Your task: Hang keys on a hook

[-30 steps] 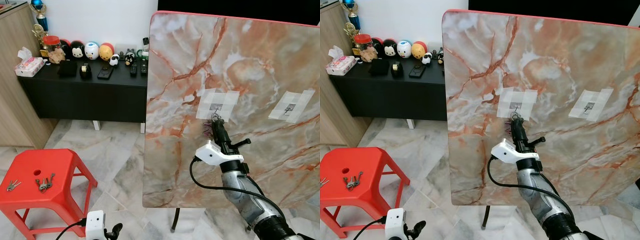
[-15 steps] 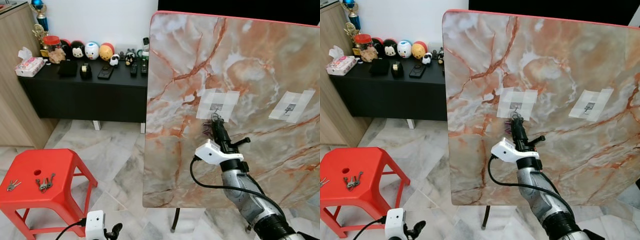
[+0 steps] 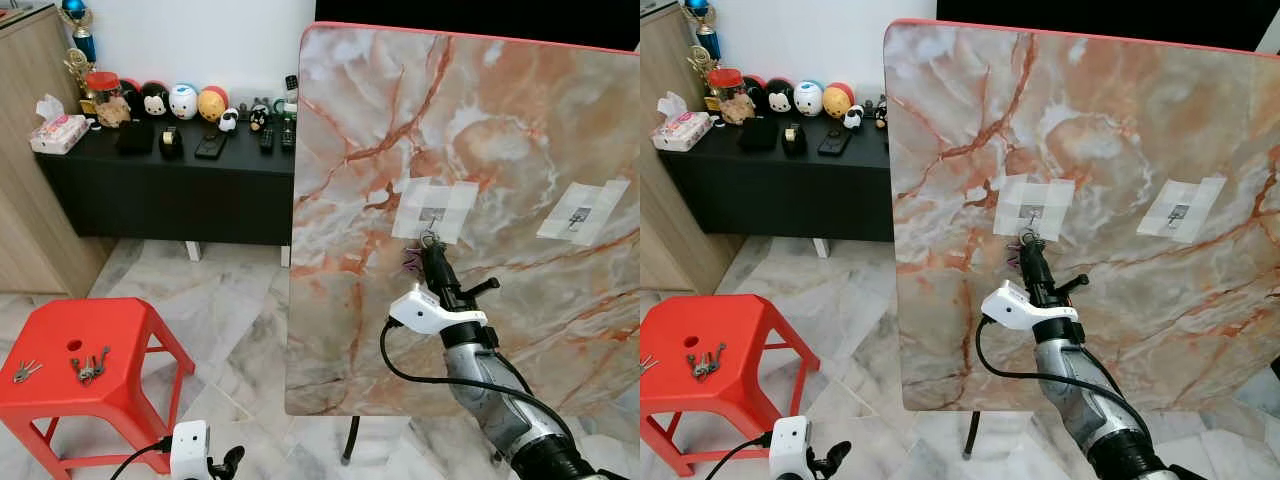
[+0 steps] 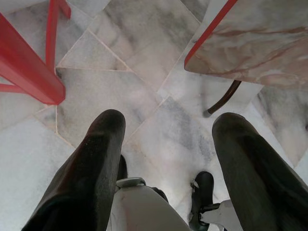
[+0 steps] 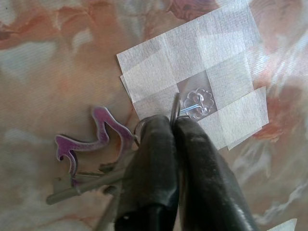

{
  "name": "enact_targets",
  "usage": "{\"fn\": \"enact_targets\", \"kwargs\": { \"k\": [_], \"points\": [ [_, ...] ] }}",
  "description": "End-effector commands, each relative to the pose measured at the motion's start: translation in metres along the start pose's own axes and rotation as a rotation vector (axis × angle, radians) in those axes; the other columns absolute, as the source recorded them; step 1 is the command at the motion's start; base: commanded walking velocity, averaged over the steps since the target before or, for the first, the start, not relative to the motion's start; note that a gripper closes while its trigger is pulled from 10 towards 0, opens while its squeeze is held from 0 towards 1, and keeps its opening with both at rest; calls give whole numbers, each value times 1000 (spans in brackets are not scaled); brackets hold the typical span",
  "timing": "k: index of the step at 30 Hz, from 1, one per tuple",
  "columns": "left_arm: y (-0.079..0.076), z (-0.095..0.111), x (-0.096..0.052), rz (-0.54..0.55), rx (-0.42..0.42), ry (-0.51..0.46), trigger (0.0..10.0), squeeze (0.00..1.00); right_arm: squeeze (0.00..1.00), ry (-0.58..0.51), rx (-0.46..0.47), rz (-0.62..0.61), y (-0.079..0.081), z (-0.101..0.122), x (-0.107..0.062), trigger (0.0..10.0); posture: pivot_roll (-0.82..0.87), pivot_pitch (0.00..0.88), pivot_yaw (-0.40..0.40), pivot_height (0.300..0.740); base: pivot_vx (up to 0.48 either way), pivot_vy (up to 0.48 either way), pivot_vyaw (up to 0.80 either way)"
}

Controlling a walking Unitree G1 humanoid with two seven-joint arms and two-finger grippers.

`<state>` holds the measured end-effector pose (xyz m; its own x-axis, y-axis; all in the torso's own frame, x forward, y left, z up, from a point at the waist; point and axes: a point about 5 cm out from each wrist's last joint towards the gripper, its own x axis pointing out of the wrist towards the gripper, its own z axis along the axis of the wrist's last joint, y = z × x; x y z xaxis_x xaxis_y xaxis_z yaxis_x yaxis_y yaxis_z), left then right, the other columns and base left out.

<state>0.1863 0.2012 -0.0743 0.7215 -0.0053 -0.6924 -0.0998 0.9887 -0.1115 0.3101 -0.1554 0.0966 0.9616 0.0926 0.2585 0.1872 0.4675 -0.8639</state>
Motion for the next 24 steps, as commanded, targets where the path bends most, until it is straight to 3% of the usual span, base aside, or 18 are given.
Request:
{"fn": "enact_targets", "kwargs": {
  "k": [1, 21, 22, 23, 24],
  "points": [
    [-1, -3, 0, 1, -10, 15, 10000, 0, 871, 4, -7, -21, -8, -2, 3, 10000, 10, 0, -113, 740, 0, 0, 0],
    [-1, -5, -1, 1, -12, 24, 10000, 0, 835, -8, 39, -14, -10, -2, -7, 10000, 8, 0, -114, 740, 0, 0, 0],
    [-1, -5, -1, 2, -12, 24, 10000, 0, 204, -22, 119, 63, -2, 0, -18, 10000, 8, 0, -115, 740, 0, 0, 0],
    [-1, -5, -1, 3, -12, 24, 10000, 0, 0, -20, 147, 99, 2, -1, -24, 10000, 8, 0, -115, 740, 0, 0, 0],
    [-1, -5, -1, 3, -12, 24, 10000, 0, 0, -17, 163, 120, 4, -2, -27, 10000, 7, 0, -115, 740, 0, 0, 0]
  ]
}}
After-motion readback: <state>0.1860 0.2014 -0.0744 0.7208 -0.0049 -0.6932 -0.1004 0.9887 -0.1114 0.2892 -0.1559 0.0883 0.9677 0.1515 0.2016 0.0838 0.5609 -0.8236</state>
